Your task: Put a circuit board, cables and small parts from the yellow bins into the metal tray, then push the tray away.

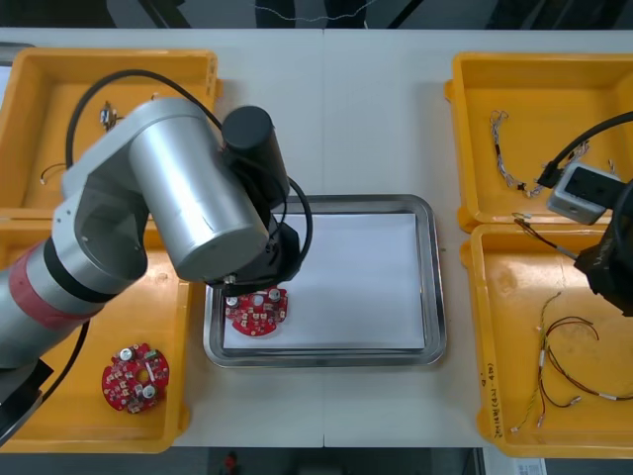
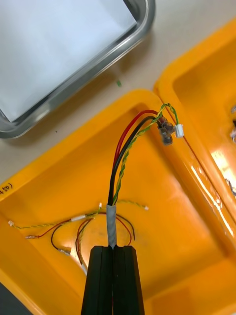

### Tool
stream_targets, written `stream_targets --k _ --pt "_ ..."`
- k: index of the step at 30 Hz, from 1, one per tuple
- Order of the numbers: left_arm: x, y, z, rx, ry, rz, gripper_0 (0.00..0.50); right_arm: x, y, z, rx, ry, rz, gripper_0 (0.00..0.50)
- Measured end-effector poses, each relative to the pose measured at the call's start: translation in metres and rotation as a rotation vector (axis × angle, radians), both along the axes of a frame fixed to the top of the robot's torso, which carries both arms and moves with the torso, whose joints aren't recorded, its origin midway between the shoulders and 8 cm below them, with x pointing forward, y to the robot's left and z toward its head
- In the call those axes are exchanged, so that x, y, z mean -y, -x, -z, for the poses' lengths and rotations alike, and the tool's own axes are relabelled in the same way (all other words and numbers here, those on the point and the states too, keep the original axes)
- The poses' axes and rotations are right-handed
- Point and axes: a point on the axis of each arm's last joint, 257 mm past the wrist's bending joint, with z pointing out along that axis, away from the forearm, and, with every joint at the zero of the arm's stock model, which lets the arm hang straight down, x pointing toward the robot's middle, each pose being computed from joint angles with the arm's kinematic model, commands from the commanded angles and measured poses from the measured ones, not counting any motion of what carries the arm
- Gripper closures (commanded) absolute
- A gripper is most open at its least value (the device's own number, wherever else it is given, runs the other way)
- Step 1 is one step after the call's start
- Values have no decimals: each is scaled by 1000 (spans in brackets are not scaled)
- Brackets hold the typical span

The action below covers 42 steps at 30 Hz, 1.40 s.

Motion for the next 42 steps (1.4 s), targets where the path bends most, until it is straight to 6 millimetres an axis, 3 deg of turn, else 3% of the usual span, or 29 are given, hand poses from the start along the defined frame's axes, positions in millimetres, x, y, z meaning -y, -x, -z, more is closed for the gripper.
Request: stream_targets --k 9,15,28,42 --pt "-32 -21 -50 15 88 -67 0 -53 -6 -3 2 69 -182 500" --pt "-65 -39 -76 35 89 -132 0 -82 -12 -5 29 112 -269 500" --pt "-163 -86 -101 -14 60 -424 0 -161 -15 12 33 133 -427 500" --pt "-256 -110 -99 -43 105 -745 0 -192 -20 66 1 199 -478 500"
